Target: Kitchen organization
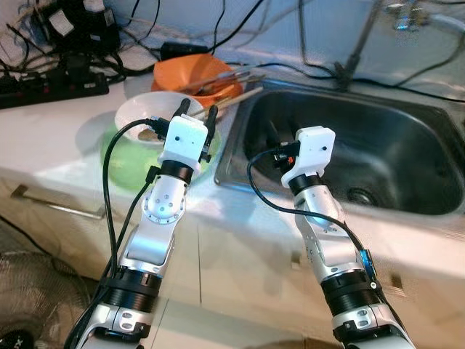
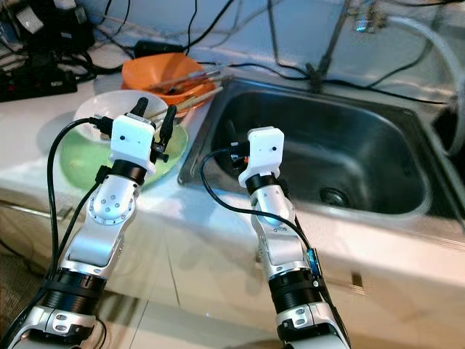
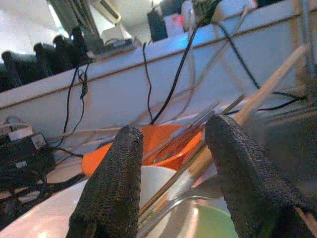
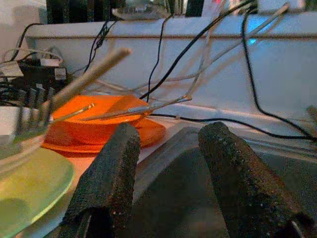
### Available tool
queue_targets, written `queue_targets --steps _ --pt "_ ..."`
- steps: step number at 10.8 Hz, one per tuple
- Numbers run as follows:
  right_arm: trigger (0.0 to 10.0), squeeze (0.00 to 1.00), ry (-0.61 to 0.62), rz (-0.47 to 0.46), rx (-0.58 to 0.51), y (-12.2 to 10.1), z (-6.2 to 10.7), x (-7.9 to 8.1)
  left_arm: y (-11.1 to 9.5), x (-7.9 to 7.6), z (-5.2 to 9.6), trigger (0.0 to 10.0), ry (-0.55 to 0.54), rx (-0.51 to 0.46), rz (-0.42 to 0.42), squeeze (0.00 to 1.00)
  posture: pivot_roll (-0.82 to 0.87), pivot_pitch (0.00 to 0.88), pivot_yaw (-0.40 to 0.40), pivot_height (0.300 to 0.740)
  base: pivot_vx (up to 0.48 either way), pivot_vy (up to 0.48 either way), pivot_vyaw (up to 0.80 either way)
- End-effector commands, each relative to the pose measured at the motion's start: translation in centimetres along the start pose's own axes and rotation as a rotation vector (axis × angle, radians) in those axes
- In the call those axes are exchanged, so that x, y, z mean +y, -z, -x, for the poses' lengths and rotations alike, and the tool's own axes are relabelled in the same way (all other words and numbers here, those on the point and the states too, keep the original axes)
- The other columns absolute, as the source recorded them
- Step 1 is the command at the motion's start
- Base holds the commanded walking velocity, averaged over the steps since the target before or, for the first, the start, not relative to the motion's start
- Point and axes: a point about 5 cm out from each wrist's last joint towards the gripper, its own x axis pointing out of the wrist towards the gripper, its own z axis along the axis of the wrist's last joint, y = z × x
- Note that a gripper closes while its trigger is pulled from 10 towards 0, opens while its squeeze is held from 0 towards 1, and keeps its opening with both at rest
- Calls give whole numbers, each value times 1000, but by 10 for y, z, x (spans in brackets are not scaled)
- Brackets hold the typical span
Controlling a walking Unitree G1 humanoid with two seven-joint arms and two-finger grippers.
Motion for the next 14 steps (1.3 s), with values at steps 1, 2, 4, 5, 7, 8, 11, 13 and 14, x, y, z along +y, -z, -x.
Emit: queue_targets --steps 1,2,4,5,7,8,11,13,14 --pt "10000 0 5 -2 3 2 1 -2 -7 -2 -2 10000 4 -37 2 0 37 37 -48 740 0 0 0" --pt "10000 0 5 -3 3 2 1 -2 -9 -3 -1 10000 12 -59 18 0 36 36 -48 740 0 0 0" --pt "10000 0 5 -5 2 2 2 -2 -12 -5 0 10000 26 -74 27 0 35 37 -47 740 0 0 0" --pt "10000 0 5 -6 2 2 2 -1 -12 -5 0 10000 30 -74 29 0 35 37 -46 740 0 0 0" --pt "10000 0 4 -8 4 3 3 -2 -12 -6 0 10000 33 -76 31 0 36 39 -47 740 0 0 0" --pt "10000 0 4 -9 4 3 3 -1 -12 -6 0 10000 34 -76 29 0 36 39 -47 740 0 0 0" --pt "10000 0 6 -9 7 4 3 -1 -15 -8 -6 10000 93 -26 -49 0 37 39 -46 740 0 0 0" --pt "10000 0 5 -13 9 5 2 -1 -14 -10 -17 10000 166 40 -213 0 43 35 -47 740 0 0 0" --pt "10000 0 5 -14 11 5 2 -1 -7 -13 -20 10000 207 91 -302 0 41 32 -44 740 0 0 0"
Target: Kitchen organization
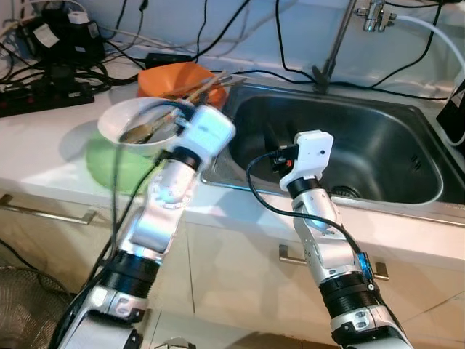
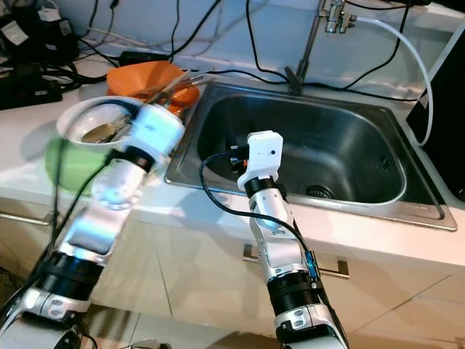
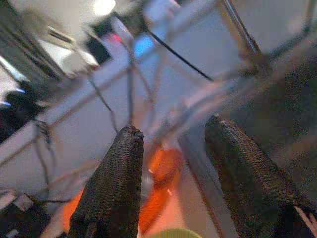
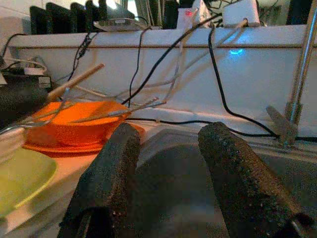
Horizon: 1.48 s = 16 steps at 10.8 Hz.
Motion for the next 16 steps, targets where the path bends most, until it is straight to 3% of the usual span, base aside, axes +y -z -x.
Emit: queue_targets --steps 1,4,6,11,16 --pt "10000 0 1 5 -6 -1 -2 -2 5 -1 -4 10000 22 48 -33 0 40 29 -43 740 0 0 0" --pt "10000 0 -9 3 -2 0 -2 1 16 5 -17 10000 55 173 -89 0 45 11 -34 740 0 0 0" --pt "10000 0 -15 0 -2 1 -2 3 13 5 -21 10000 58 174 -95 0 41 1 -30 740 0 0 0" --pt "10000 0 -27 -5 4 4 1 6 35 6 10 10000 -12 282 -8 0 48 0 -28 740 0 0 0" --pt "10000 0 -35 -7 8 5 2 8 37 20 28 10000 -103 332 26 0 55 0 -35 740 0 0 0"
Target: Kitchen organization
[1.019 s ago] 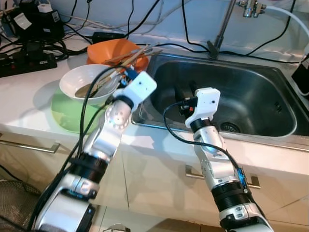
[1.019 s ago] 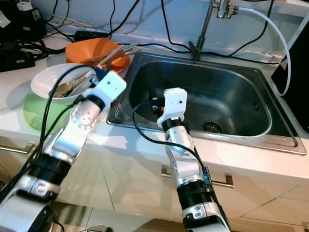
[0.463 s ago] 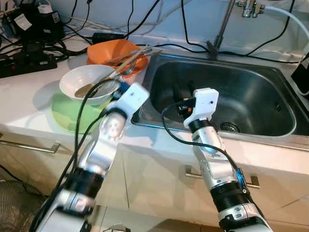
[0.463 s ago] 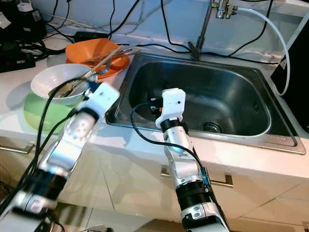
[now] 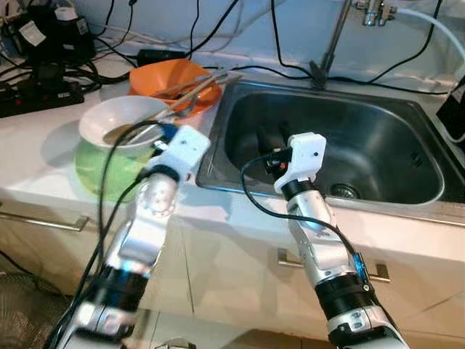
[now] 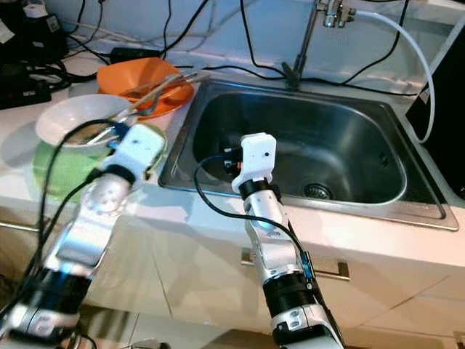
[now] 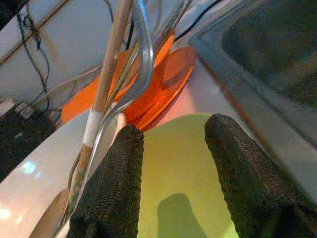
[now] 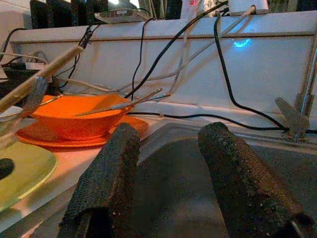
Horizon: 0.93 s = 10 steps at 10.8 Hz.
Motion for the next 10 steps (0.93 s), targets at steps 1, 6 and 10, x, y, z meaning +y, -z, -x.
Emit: queue_targets --steps 1,6,10 --pt "10000 0 2 6 8 2 1 -2 -1 5 2 10000 -22 4 11 0 60 3 -38 740 0 0 0" --pt "10000 0 -9 6 17 2 -2 -2 -6 1 22 10000 60 -33 18 0 81 41 -66 740 0 0 0" --pt "10000 0 -8 5 26 4 -2 -3 -35 13 26 10000 55 -215 0 0 89 52 -65 740 0 0 0"
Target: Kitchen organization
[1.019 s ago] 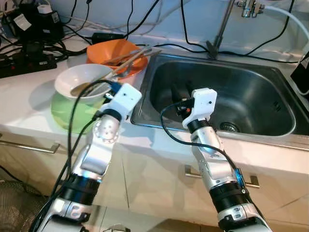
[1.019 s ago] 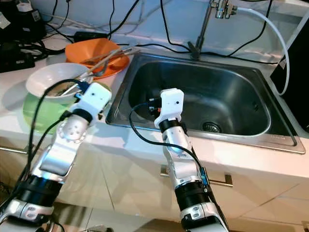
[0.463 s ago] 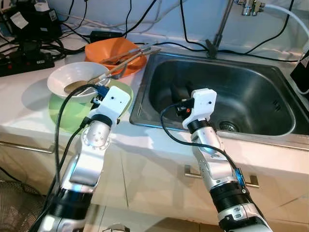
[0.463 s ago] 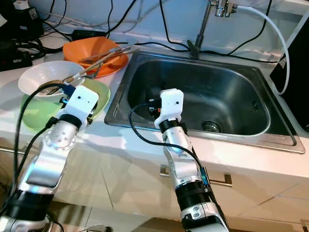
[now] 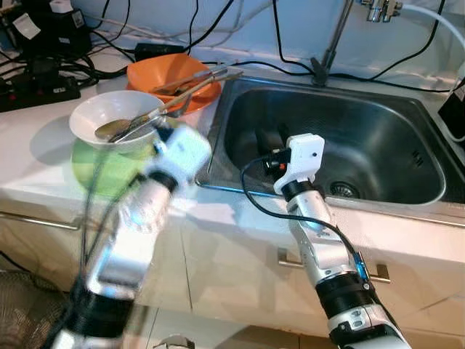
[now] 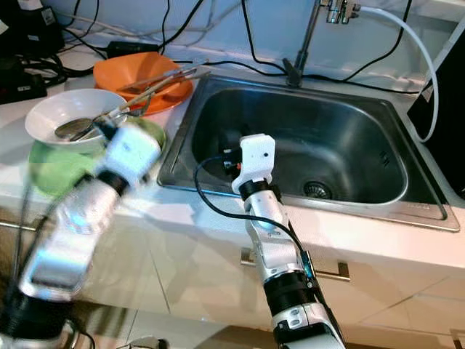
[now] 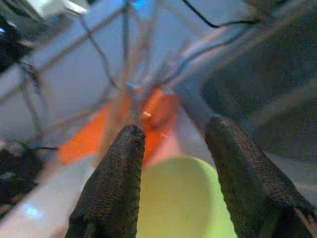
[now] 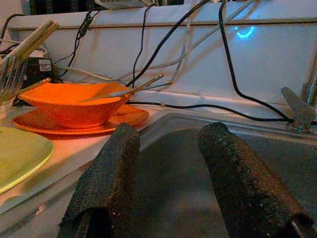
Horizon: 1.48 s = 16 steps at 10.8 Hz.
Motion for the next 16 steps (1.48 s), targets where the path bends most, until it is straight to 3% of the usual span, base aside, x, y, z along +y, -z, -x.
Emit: queue_targets --steps 1,3,6,9,11,14,16 --pt "10000 0 3 1 7 0 -2 -2 -2 5 -3 10000 -34 2 -26 0 86 51 -62 740 0 0 0" --pt "10000 0 8 -1 6 0 -2 -2 5 2 -14 10000 -19 33 -69 0 79 49 -56 740 0 0 0" --pt "10000 0 19 0 4 1 0 -3 8 -15 -43 10000 36 48 -137 0 66 43 -45 740 0 0 0" --pt "10000 0 29 1 2 1 1 -4 7 -13 -57 10000 18 45 -165 0 57 43 -40 740 0 0 0" --pt "10000 0 31 0 3 1 1 -4 -1 -12 -58 10000 27 6 -161 0 58 44 -40 740 0 0 0" --pt "10000 0 31 -2 6 2 1 -3 -16 -12 -50 10000 76 -80 -161 0 66 48 -43 740 0 0 0" --pt "10000 0 30 -2 6 2 0 -3 -19 -7 -50 10000 34 -93 -173 0 65 45 -43 740 0 0 0"
